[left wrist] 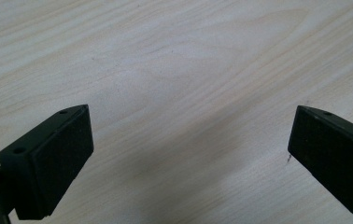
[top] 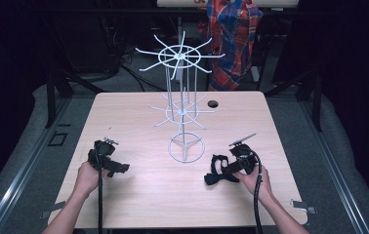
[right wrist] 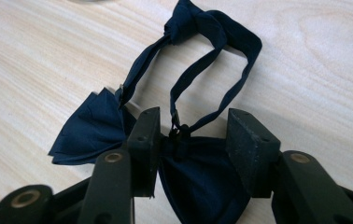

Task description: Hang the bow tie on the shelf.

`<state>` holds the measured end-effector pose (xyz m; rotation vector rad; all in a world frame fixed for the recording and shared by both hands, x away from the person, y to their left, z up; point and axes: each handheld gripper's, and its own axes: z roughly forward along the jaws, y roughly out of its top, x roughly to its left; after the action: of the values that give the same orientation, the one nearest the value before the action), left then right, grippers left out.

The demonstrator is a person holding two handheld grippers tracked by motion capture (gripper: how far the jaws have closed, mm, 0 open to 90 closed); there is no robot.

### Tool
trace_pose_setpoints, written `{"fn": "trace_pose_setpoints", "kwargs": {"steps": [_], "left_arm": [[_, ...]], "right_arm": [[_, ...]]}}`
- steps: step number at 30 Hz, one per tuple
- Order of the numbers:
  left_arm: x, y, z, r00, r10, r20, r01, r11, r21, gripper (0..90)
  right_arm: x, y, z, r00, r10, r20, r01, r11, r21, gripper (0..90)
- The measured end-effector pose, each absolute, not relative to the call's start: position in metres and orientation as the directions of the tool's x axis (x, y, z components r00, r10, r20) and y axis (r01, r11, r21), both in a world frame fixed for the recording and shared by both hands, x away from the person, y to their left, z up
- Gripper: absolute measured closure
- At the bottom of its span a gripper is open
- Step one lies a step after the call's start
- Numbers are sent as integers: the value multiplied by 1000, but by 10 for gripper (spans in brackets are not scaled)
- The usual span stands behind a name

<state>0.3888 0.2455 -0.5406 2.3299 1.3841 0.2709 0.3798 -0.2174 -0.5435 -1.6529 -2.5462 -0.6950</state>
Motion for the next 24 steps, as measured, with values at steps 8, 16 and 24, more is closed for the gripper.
{"fn": "trace_pose_setpoints", "kwargs": {"steps": [8,16,24], "left_arm": [[389,246,-541,490,870,-48,791,-421,444,1],[389,245,-541,491,870,-46,790,-423,444,1],[389,247,-541,490,870,-46,790,-422,444,1]], "right_arm": [[384,-213,-547,-438,863,253,869,335,365,569],[382,-205,-547,-453,851,266,865,347,364,449],[381,-194,-550,-468,859,208,854,379,356,594]]}}
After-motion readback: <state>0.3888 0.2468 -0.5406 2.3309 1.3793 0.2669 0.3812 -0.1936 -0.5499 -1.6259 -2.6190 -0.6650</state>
